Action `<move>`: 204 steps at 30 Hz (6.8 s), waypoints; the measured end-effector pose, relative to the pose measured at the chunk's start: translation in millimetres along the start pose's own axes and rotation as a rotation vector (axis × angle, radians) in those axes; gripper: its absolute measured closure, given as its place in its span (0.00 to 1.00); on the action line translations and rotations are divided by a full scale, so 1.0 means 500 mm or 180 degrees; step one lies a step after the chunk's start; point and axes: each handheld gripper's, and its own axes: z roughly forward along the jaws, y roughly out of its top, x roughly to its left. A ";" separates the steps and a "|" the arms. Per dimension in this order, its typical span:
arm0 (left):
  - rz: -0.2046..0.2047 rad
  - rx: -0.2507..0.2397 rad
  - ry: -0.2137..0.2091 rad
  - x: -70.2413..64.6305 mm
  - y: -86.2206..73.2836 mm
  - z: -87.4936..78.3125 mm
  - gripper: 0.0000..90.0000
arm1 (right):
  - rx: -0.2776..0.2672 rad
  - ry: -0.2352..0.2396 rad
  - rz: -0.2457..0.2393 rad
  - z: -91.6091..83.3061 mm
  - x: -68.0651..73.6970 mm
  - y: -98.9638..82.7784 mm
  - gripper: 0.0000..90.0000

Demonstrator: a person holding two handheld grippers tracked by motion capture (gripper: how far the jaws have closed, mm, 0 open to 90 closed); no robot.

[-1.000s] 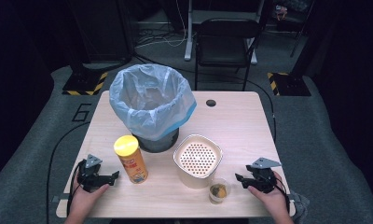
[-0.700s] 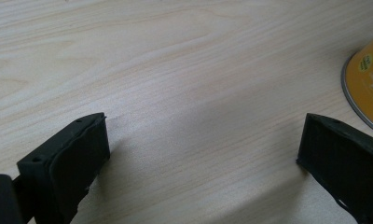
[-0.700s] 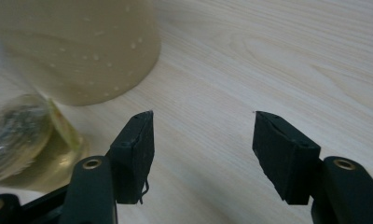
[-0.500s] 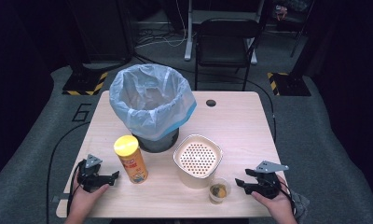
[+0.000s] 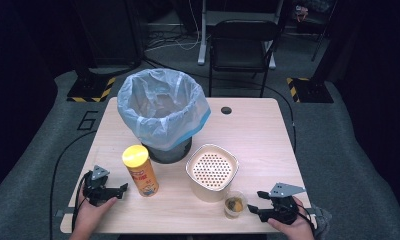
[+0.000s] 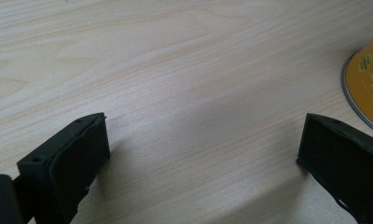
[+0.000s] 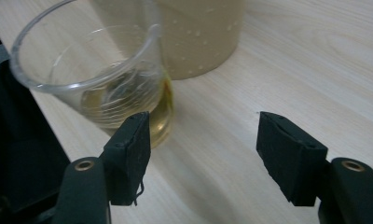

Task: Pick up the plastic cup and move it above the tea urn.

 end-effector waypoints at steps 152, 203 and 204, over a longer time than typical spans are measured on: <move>-0.0014 -0.0010 0.0017 -0.002 -0.002 -0.001 0.02 | -0.0525 0.0067 -0.0561 0.027 0.035 0.057 0.38; -0.0017 0.0047 -0.0007 -0.002 -0.001 -0.004 0.02 | -0.0590 -0.0476 -0.0598 -0.041 -0.072 0.186 0.38; -0.0016 0.0044 -0.0006 -0.002 -0.001 -0.004 0.02 | -0.0599 -0.0492 -0.0612 -0.041 -0.073 0.190 0.38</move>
